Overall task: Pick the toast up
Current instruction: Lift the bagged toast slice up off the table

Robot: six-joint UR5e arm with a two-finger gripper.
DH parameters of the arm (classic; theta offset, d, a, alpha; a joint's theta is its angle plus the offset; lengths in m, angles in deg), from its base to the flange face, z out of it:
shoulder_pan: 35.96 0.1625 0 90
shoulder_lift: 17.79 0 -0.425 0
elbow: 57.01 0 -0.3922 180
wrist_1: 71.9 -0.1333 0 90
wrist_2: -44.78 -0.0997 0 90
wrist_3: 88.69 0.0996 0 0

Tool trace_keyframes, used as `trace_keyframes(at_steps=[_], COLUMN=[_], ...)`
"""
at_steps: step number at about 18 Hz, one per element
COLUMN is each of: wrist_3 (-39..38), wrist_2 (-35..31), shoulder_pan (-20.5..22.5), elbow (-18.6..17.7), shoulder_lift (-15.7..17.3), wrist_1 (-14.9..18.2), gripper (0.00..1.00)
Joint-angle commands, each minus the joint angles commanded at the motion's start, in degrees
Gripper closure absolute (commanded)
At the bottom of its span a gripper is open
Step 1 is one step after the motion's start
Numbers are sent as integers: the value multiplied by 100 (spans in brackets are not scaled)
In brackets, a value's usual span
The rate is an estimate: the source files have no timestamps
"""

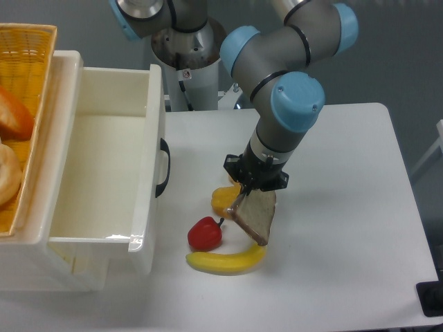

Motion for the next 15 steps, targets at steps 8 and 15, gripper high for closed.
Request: trace_keyframes(at_steps=[8,15], wrist_3=[422,422], wrist_2=[18,35], shoulder_pan=[176,247], elbow=[-70,-79], shoulder_lift=[149,211], wrist_1=[290,316], gripper=[100,100])
